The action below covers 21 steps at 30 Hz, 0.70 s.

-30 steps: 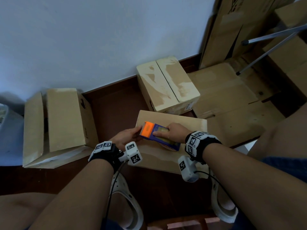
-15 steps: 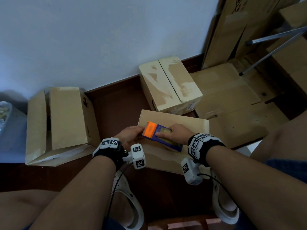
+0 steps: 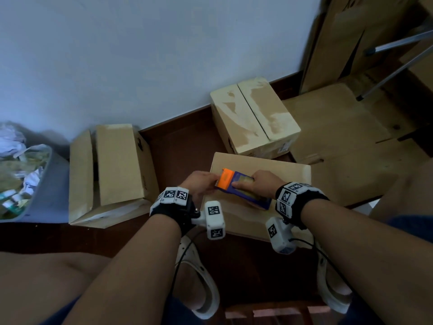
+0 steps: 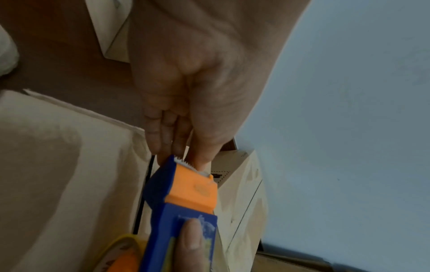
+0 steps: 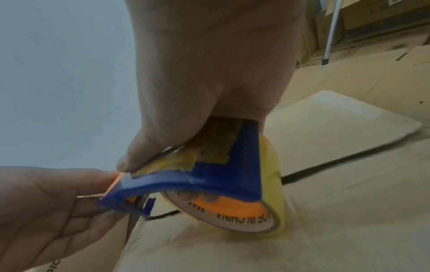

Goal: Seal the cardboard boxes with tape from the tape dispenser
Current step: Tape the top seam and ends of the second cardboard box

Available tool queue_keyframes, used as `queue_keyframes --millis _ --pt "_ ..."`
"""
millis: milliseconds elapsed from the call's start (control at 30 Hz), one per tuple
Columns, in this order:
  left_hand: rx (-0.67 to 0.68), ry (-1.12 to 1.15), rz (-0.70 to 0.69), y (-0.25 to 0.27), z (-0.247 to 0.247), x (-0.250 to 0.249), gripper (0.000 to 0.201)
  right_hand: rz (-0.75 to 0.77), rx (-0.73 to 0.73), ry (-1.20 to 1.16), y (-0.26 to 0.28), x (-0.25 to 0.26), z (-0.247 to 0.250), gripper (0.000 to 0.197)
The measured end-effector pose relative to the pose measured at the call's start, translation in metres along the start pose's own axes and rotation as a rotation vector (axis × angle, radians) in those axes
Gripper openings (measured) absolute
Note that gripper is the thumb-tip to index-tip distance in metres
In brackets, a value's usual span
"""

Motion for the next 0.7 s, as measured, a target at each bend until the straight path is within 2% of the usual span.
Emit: queue_keyframes --millis 167,333,500,600,700 --pt "-0.012 0.045 -0.008 0.009 0.003 0.001 0.01 0.001 -0.007 0.023 0.006 0.004 -0.001 0.068" --pt "-0.078 -0.082 -0.052 0.01 0.004 -0.009 0.018 -0.018 -0.008 0.016 0.005 0.002 -0.001 0.068" --pt "-0.126 -0.132 -0.033 0.004 0.01 -0.005 0.019 -0.009 -0.01 0.008 0.003 0.002 -0.001 0.072" --pt "-0.076 -0.03 -0.012 0.015 0.006 -0.009 0.011 -0.003 -0.006 -0.019 0.003 -0.001 0.001 0.07" --pt "0.067 0.187 0.095 0.02 -0.005 -0.004 0.01 0.0 0.014 -0.084 0.002 -0.008 0.002 0.074"
Point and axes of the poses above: each hand's wrist, its own y-axis away from the middle knuckle, its own z-axis out of the back of the hand, x = y × z, the point moved 8 cm from there along -y, towards the middle knuckle, and after that the axes turned 12 degrees about -y, right-handed, at the moved point
